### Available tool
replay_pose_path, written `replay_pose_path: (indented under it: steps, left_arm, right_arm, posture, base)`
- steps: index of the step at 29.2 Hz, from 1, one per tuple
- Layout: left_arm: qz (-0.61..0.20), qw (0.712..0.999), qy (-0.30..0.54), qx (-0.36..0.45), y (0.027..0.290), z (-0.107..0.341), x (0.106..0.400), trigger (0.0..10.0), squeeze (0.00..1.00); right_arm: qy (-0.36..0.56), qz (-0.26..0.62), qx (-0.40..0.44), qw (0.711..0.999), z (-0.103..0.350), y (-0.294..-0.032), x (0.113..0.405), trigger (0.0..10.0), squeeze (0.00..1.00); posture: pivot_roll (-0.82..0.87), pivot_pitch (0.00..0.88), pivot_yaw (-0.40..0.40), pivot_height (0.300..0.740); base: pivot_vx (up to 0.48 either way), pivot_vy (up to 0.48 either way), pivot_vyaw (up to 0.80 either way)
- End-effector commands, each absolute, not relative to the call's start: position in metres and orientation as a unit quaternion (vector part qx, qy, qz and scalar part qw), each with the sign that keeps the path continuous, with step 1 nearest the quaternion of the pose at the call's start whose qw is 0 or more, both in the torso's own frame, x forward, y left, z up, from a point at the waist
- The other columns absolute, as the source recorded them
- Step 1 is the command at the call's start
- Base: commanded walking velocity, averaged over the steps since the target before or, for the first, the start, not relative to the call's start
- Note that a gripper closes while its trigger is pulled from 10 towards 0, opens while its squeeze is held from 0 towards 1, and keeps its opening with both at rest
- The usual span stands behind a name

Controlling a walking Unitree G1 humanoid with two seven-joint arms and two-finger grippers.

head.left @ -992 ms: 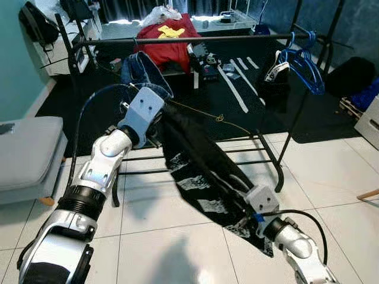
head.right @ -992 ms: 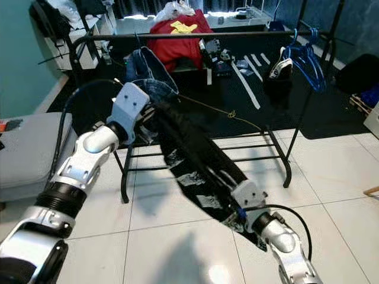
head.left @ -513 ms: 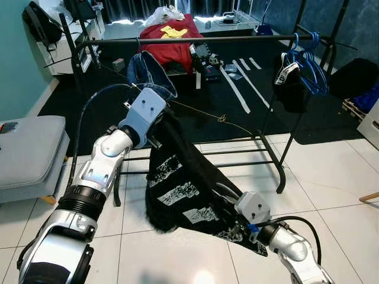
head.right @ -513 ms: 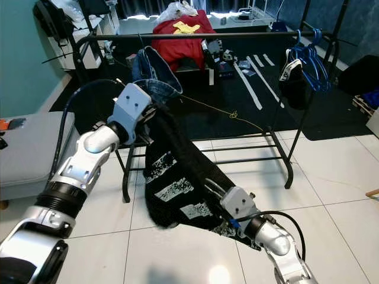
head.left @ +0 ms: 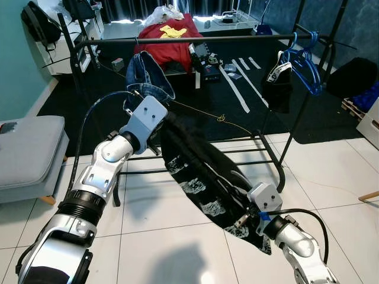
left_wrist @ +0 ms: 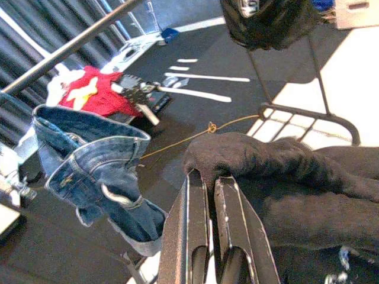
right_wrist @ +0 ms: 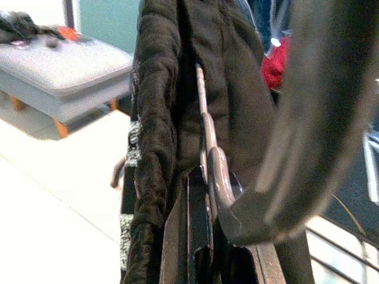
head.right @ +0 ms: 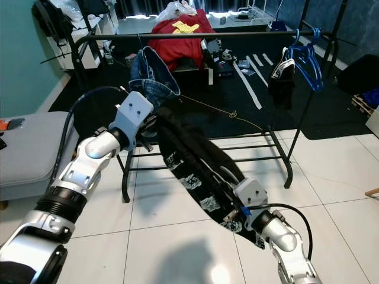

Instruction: Hang hanger

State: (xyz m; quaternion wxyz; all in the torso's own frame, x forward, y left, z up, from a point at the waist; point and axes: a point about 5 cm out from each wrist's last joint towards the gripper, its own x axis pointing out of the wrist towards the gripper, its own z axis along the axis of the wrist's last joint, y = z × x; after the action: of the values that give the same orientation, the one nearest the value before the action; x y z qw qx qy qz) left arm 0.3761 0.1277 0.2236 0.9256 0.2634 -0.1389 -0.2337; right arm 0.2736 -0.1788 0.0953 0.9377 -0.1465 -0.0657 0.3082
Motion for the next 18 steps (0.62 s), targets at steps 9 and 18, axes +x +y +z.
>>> replay_pose_path:
  steps: [9, 18]
  left_arm:
    - [-0.342, 0.876, -0.149, 0.307, 0.095, 0.218, 0.357, 0.0, 0.0]
    - [-0.325, 0.863, -0.101, 0.373, 0.117, 0.202, 0.352, 0.0, 0.0]
  right_arm:
    - [-0.094, 0.353, -0.139, 0.92, 0.108, -0.157, 0.276, 0.0, 0.0]
    - [-0.083, 0.32, -0.137, 0.934, 0.116, -0.165, 0.294, 0.0, 0.0]
  posture:
    - [0.03, 0.086, 0.068, 0.74]
    - [0.04, 0.078, 0.06, 0.74]
  base:
    - [0.0, 0.0, 0.0]
    - [0.0, 0.0, 0.0]
